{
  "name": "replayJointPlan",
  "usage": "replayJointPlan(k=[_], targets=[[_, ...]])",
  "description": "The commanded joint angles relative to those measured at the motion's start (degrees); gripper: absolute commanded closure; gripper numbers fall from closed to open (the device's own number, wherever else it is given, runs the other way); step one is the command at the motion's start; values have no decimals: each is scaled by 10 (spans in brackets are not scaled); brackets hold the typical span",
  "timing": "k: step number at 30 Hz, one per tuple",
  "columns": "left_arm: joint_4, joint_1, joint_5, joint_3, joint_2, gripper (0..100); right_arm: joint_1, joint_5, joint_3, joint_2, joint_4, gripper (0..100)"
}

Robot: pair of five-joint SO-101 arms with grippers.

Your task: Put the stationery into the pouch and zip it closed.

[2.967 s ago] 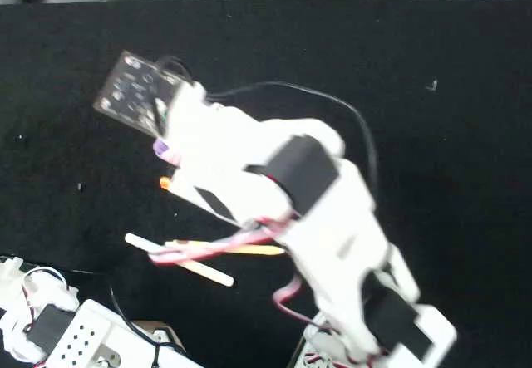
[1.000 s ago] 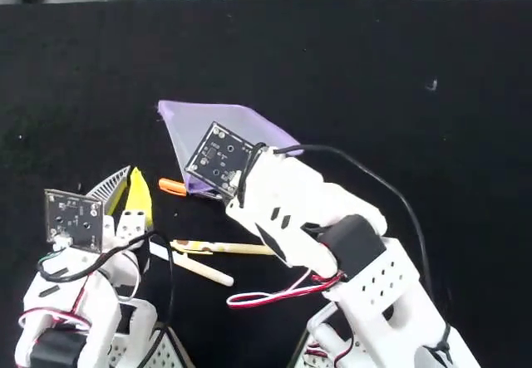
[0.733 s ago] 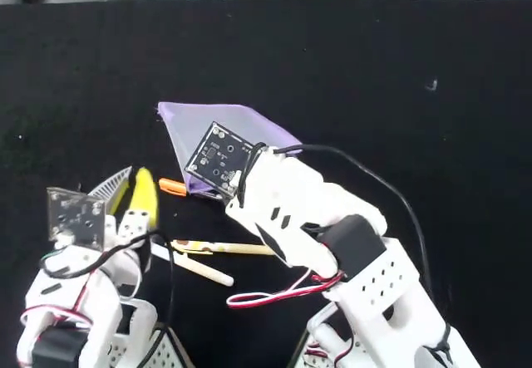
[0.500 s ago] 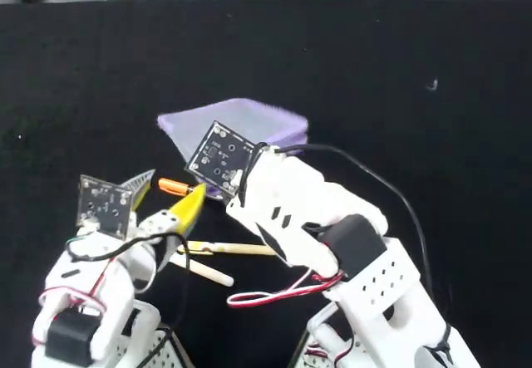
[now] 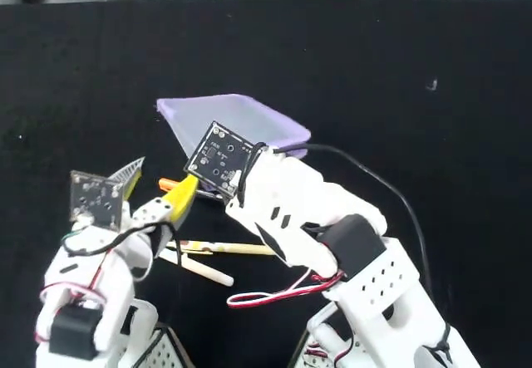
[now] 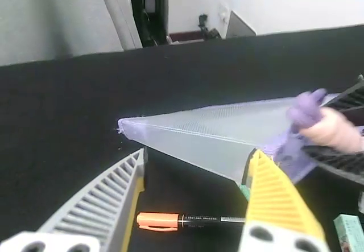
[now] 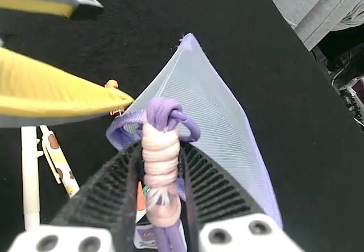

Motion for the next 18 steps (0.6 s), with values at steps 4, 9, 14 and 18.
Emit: replayJointPlan(k=[4, 9, 14, 18], targets=[[47, -5, 4, -65, 2, 708, 5, 1, 3, -8, -19, 988], [50, 33, 4, -59, 2, 708, 5, 0, 3, -8, -22, 988], [47, 101, 4, -58, 3, 708, 0, 0, 3, -10, -19, 988], [28, 104, 4, -42, 3, 708, -24, 0, 10, -12, -18, 988]])
